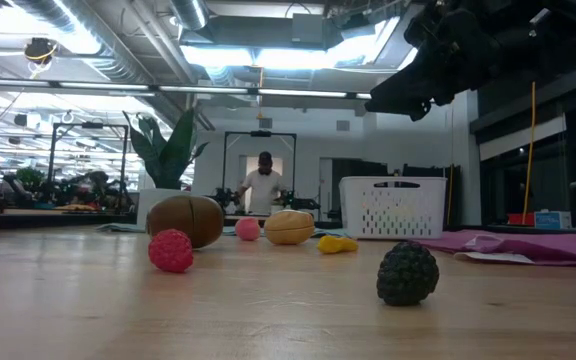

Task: Pick and placing Produce into tupperware
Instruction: Put the orange pumpkin into the white container

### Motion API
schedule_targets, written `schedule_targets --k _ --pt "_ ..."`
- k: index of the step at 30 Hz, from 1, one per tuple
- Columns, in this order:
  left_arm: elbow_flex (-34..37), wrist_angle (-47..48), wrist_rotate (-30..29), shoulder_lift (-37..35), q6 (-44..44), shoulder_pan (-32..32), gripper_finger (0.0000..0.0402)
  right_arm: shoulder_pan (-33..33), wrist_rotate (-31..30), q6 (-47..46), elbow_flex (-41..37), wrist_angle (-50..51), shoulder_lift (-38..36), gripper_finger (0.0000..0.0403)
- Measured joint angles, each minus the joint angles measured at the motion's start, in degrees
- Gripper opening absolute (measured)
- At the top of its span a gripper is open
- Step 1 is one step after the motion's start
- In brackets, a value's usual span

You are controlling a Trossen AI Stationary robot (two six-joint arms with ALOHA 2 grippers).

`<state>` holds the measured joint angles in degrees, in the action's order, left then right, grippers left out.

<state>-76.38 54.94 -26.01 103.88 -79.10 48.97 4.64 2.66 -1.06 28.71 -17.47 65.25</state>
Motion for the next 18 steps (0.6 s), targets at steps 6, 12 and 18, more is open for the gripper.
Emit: schedule_targets --k 6,12,18 --pt "0.00 -1.58 -0.01 0.00 0.14 0.00 0.0393 0.00 0.01 0.02 0.00 0.11 0.00 0.0195" --pt "0.01 -1.48 -0.01 0.00 -1.58 0.00 0.0393 0.00 0.02 0.02 0.00 0.17 0.00 0.0195" --pt "3.27 -1.77 2.31 0.00 -4.05 -1.04 0.0392 -0.02 0.02 -0.09 0.00 0.42 0.00 0.0195"
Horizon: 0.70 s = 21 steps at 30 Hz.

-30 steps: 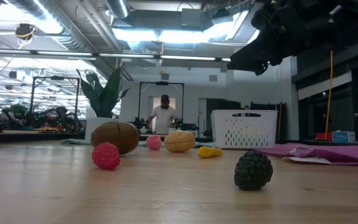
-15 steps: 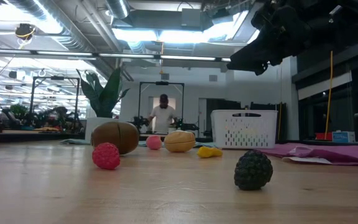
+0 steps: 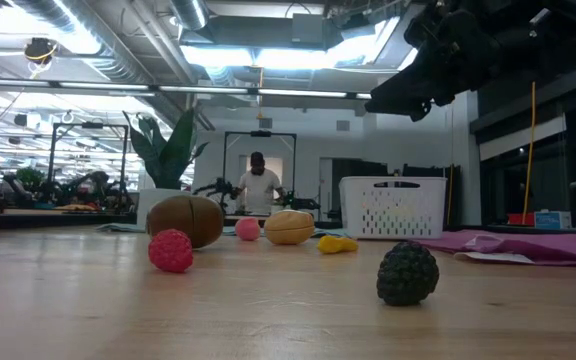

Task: Pick and placing Produce into tupperware
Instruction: Put the orange pumpkin into the white container

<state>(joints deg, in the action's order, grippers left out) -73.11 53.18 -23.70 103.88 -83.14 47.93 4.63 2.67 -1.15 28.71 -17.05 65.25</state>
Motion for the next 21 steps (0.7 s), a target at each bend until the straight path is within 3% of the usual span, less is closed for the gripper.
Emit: schedule_targets --k 6,21 --pt "4.47 -1.05 4.92 0.00 -2.30 -1.01 0.0392 0.02 0.00 -0.08 0.00 2.18 0.00 0.0195" --pt "12.45 -9.54 5.20 0.04 -6.33 -1.21 0.0392 0.00 0.00 -0.09 0.00 2.36 0.00 0.0195"
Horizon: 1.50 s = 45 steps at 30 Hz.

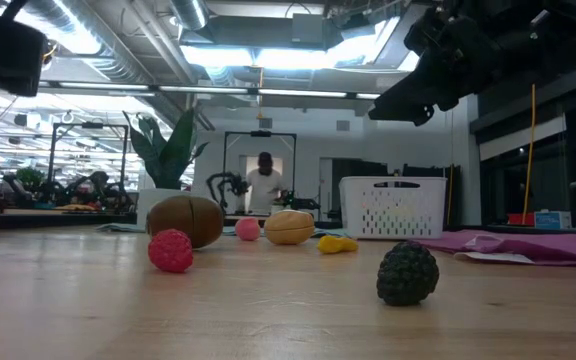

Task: Pick and placing Produce into tupperware
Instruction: Put the orange pumpkin into the white container

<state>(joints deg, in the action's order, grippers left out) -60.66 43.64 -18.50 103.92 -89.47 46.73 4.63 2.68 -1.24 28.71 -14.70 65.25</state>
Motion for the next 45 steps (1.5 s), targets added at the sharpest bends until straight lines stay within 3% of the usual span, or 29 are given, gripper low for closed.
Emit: schedule_targets --k 9,28,45 --pt "4.00 -4.86 -0.81 -0.38 -0.32 0.28 0.0392 0.01 -0.01 -0.01 0.00 0.00 0.00 0.0195" --pt "4.52 -4.82 -0.83 -0.26 -5.51 -0.23 0.0389 0.01 -0.02 -0.23 0.00 -0.02 0.00 0.0195" --pt "4.76 -3.79 -2.83 -0.20 -8.11 -0.27 0.0305 0.01 -0.02 -0.23 0.00 -0.02 0.00 0.0195"
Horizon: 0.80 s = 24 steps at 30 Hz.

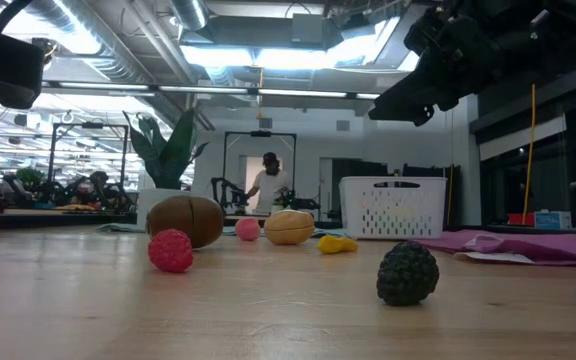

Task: Pick and placing Produce into tupperware
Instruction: Put the orange pumpkin into the white container

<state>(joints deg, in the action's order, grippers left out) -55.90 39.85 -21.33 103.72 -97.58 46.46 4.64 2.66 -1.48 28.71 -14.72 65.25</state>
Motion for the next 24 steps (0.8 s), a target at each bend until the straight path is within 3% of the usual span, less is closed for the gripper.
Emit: schedule_targets --k 14,24 --pt "0.07 0.40 -0.79 0.04 0.00 0.00 0.0238 0.00 0.01 -0.01 0.00 0.00 0.00 0.0195" --pt "-1.87 3.43 -1.73 -0.24 0.47 0.32 0.0237 0.01 0.00 0.20 0.00 0.00 0.00 0.0195"
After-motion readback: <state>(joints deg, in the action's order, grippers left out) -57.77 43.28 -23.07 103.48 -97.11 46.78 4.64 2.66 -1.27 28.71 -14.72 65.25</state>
